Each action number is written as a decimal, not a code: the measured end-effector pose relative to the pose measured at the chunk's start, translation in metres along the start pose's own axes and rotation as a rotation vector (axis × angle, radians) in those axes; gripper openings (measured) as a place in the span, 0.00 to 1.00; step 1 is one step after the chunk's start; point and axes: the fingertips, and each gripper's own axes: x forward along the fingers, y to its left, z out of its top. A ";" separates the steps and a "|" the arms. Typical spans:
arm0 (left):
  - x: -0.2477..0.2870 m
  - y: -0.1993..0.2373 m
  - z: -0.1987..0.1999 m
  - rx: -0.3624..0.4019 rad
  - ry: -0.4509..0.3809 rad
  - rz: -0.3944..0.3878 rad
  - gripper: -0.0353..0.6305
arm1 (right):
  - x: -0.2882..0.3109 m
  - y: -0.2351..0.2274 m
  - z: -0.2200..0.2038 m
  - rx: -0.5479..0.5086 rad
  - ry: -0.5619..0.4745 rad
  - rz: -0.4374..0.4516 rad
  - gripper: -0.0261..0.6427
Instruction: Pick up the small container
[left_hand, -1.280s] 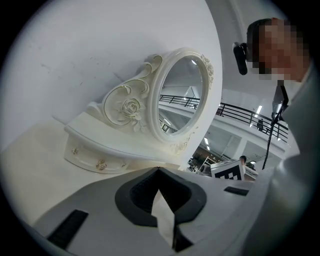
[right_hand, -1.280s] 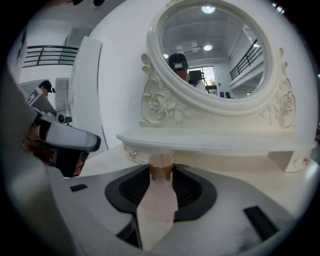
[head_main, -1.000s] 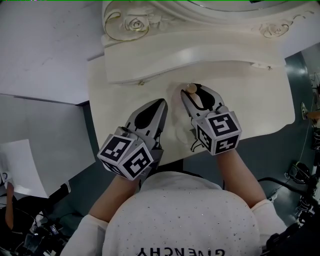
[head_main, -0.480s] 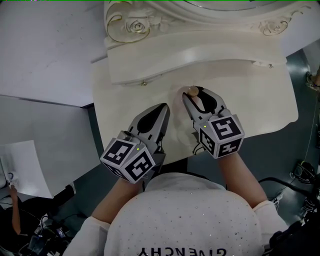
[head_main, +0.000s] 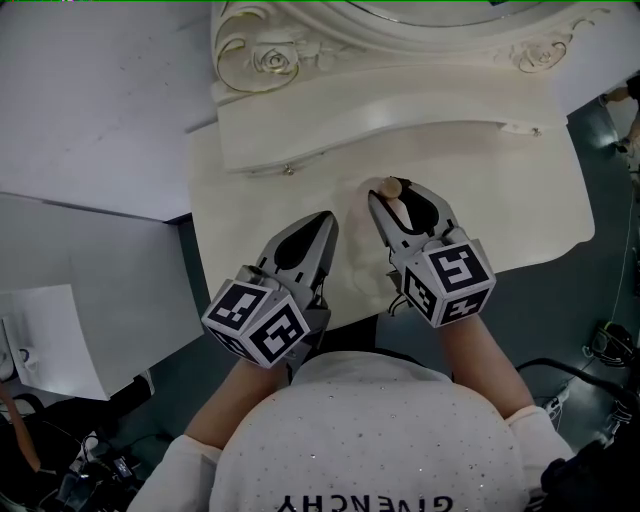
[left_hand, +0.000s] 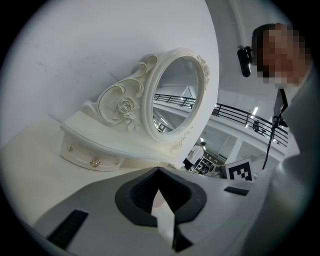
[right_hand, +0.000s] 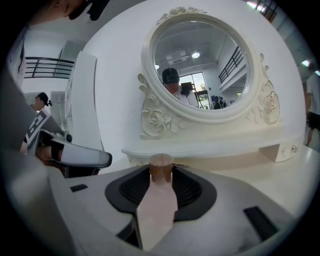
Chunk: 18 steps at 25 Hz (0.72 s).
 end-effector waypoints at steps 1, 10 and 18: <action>-0.001 -0.001 0.001 0.000 -0.002 0.000 0.05 | -0.003 0.000 0.003 0.005 -0.011 -0.002 0.25; -0.011 -0.028 0.022 0.050 -0.051 -0.040 0.05 | -0.035 0.006 0.040 0.010 -0.123 -0.014 0.25; -0.026 -0.058 0.052 0.081 -0.120 -0.062 0.05 | -0.075 0.014 0.080 -0.016 -0.218 -0.023 0.25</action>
